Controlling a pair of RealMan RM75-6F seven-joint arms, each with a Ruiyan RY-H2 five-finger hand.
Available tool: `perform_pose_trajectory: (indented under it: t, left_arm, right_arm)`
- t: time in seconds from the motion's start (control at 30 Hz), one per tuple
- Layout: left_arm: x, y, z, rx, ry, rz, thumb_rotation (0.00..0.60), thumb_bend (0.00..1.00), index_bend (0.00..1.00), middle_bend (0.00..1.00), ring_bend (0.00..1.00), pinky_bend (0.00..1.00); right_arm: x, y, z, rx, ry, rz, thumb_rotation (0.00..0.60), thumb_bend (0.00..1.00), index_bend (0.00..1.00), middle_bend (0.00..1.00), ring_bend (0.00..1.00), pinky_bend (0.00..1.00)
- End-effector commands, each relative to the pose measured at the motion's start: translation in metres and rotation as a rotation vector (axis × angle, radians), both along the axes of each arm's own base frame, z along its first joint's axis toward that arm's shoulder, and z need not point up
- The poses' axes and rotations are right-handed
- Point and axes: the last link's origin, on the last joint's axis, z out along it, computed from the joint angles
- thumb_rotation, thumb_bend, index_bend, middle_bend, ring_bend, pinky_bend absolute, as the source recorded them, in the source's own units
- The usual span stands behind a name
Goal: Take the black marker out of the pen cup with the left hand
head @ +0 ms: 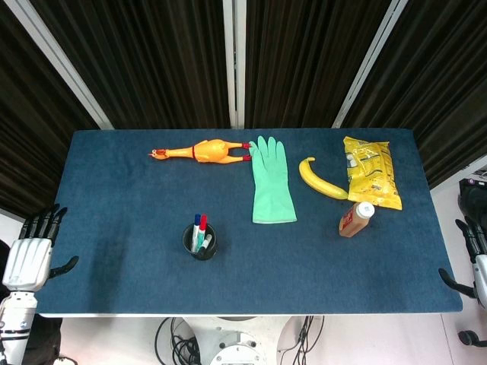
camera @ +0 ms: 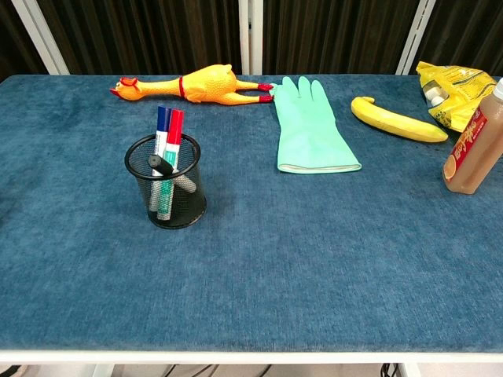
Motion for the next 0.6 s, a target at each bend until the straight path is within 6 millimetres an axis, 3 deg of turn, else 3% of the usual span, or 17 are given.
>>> perform_pose_trajectory:
  t: [0.03,0.37,0.6]
  left_arm:
    - [-0.001,-0.002,0.0,-0.005,0.004,0.005,0.6,0.17,0.02,0.0,0.0,0.07]
    - [0.018,-0.001,-0.002,0.001,-0.029,-0.092,0.6,0.17,0.14,0.03,0.0,0.09]
    - [0.057,0.005,-0.015,-0.087,-0.085,-0.231,0.6,0.17,0.19,0.1,0.01,0.17]
  right_arm:
    - [0.0,0.001,0.0,0.001,0.0,0.002,0.6,0.18,0.0,0.0,0.0,0.0]
    - [0.0,0.001,0.005,-0.017,-0.005,0.004,0.6,0.18,0.0,0.0,0.0,0.0]
    - [0.001,-0.004,0.013,-0.034,-0.008,0.002,0.6,0.18,0.0,0.0,0.0,0.0]
